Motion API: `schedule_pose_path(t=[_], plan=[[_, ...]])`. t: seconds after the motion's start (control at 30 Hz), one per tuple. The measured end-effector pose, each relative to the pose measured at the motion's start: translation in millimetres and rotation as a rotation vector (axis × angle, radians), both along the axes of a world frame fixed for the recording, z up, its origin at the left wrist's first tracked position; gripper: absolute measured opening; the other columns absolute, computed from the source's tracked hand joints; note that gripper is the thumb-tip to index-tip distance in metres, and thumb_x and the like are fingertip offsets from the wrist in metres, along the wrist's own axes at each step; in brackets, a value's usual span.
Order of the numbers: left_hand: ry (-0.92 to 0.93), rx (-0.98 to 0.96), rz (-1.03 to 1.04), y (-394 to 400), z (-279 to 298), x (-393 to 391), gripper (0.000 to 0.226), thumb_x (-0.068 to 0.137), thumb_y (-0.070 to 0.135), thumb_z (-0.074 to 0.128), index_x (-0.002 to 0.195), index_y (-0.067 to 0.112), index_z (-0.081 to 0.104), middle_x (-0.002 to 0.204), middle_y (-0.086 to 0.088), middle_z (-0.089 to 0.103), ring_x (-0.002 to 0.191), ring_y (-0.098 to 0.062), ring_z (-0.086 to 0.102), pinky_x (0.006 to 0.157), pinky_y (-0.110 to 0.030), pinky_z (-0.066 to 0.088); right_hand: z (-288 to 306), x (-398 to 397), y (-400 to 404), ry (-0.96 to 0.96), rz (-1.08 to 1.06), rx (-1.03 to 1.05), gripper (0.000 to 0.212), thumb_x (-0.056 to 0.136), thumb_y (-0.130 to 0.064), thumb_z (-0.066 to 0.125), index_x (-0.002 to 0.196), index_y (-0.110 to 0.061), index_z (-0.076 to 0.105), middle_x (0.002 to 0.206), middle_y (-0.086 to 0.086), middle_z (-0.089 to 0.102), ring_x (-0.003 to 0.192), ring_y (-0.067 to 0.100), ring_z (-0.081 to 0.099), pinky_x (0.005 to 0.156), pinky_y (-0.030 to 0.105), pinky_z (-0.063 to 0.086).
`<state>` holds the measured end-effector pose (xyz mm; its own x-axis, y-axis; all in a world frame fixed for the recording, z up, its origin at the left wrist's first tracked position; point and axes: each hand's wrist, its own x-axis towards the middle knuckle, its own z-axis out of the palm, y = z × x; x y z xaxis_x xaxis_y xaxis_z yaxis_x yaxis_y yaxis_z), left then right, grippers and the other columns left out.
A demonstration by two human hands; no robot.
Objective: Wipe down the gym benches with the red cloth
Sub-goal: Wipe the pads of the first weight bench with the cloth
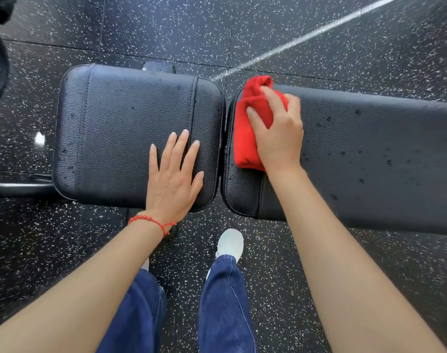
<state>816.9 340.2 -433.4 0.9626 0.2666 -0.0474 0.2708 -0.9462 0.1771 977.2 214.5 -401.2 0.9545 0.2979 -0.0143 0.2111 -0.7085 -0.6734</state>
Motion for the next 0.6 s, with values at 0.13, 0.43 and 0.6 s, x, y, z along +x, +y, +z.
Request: schedule_pose_path(t=[0.13,0.43,0.6], plan=[[0.002,-0.046,0.060,-19.0,7.0,7.7,0.056,0.089,0.035,0.037,0.137,0.005,0.042,0.148,-0.018,0.032,0.136,-0.033,0.025,0.108,-0.057,0.015,-0.5,-42.5,-36.1,0.034,0.094,-0.015,0.041,0.081,-0.033,0.061,0.121,-0.022,0.057,0.116,0.015,0.051,0.100,0.032,0.054,0.085,0.036,0.043],[-0.033,-0.116,-0.026,-54.3,13.7,21.9,0.057,0.090,0.035,0.038,0.139,0.006,0.040,0.148,-0.016,0.032,0.137,-0.029,0.022,0.108,-0.055,0.016,2.9,-92.5,-100.1,0.006,-0.134,0.121,0.037,0.082,-0.031,0.061,0.116,-0.015,0.061,0.115,0.016,0.050,0.105,0.012,0.047,0.096,0.007,0.029],[-0.015,-0.109,-0.086,-66.8,3.1,36.0,0.059,0.089,0.036,0.038,0.140,0.005,0.038,0.149,-0.013,0.032,0.138,-0.027,0.023,0.108,-0.057,0.015,-4.4,-74.1,-95.2,-0.034,-0.062,0.027,0.036,0.083,-0.032,0.060,0.116,-0.017,0.060,0.113,0.015,0.051,0.102,0.017,0.048,0.089,0.022,0.038]])
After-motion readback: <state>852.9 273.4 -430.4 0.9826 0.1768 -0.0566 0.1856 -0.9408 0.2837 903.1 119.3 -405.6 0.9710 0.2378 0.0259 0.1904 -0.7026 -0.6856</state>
